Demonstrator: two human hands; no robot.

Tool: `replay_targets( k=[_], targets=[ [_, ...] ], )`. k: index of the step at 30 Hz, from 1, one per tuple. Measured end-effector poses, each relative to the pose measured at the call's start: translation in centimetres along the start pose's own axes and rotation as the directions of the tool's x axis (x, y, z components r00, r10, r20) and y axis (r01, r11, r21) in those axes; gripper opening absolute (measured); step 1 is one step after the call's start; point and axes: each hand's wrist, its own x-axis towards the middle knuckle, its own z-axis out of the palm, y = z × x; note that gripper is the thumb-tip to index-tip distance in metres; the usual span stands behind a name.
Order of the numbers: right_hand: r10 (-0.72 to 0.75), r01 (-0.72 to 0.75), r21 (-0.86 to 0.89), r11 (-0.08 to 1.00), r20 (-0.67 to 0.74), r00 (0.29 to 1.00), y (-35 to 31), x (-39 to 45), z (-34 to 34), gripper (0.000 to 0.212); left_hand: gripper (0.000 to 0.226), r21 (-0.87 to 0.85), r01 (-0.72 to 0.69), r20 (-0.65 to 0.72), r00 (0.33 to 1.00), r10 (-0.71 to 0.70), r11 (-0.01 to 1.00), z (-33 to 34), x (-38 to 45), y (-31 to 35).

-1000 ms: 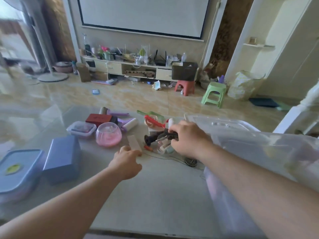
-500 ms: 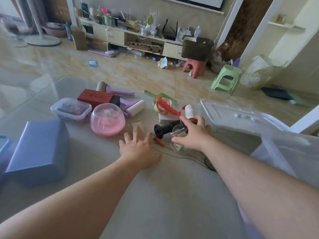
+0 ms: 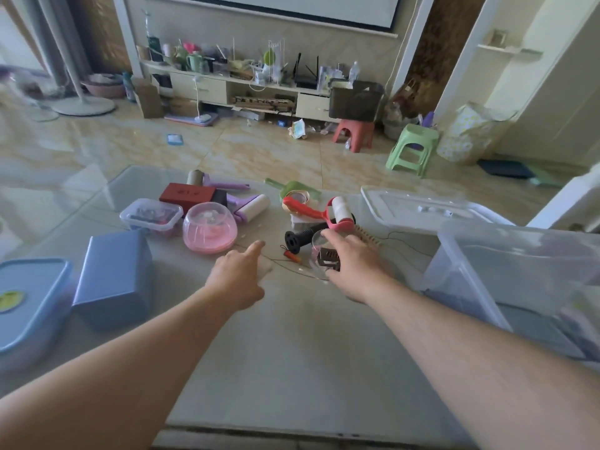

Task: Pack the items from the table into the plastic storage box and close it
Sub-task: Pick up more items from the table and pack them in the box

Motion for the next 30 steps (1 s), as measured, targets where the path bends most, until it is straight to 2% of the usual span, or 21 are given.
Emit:
replay_targets(
  k=[2, 6, 8, 10, 13, 17, 20, 23, 26, 30],
  targets=[
    [-0.045, 0.046, 0.018, 0.999, -0.022, 0.999, -0.9, -1.4, -2.7, 0.054, 0.102, -0.033, -0.035, -0.012, 0.999, 0.034, 0.999, -1.6, -1.4, 0.4],
    [-0.144, 0.156, 0.06, 0.986, -0.162, 0.976, -0.9, -4.8, -10.9, 0.047, 0.086, -0.044, -0.101, -0.059, 0.993, 0.098, 0.994, -5.4, -4.8, 2.8],
    [-0.147, 0.166, 0.063, 0.984, -0.228, 0.962, 0.7, -7.2, -15.5, 0.044, 0.08, -0.037, -0.166, -0.112, 0.981, 0.161, 0.985, -7.7, -6.5, 5.0],
    [-0.102, 0.124, 0.059, 0.991, -0.286, 0.953, 3.9, -9.8, -19.4, 0.042, 0.074, -0.048, -0.254, -0.156, 0.957, 0.244, 0.966, -9.8, -8.3, 8.2],
    [0.062, -0.036, 0.088, 0.995, -0.317, 0.946, 10.8, -13.5, -23.0, 0.04, 0.072, -0.037, -0.363, -0.225, 0.911, 0.346, 0.931, -11.6, -10.9, 14.4],
    [0.272, -0.262, 0.079, 0.962, -0.197, 0.942, 19.9, -17.8, -23.6, 0.036, 0.075, -0.067, -0.536, -0.186, 0.835, 0.518, 0.841, -10.8, -12.3, 23.7],
    [0.316, -0.314, 0.034, 0.949, -0.095, 0.944, 24.3, -19.3, -21.8, 0.023, 0.07, -0.024, -0.652, -0.132, 0.754, 0.644, 0.758, -8.6, -12.3, 30.4],
    [0.325, -0.324, -0.045, 0.945, 0.016, 0.946, 27.1, -18.9, -19.8, 0.022, 0.07, 0.052, -0.727, -0.064, 0.682, 0.729, 0.685, -5.1, -11.4, 35.3],
    [0.379, -0.358, -0.163, 0.919, 0.124, 0.917, 29.9, -17.3, -18.5, 0.025, 0.076, 0.113, -0.743, 0.061, 0.668, 0.742, 0.66, -0.7, -8.9, 38.8],
    [0.418, -0.327, -0.324, 0.888, 0.271, 0.867, 32.9, -14.8, -17.5, 0.037, 0.075, 0.196, -0.748, 0.209, 0.664, 0.718, 0.634, 3.6, -5.7, 41.9]
  ],
)
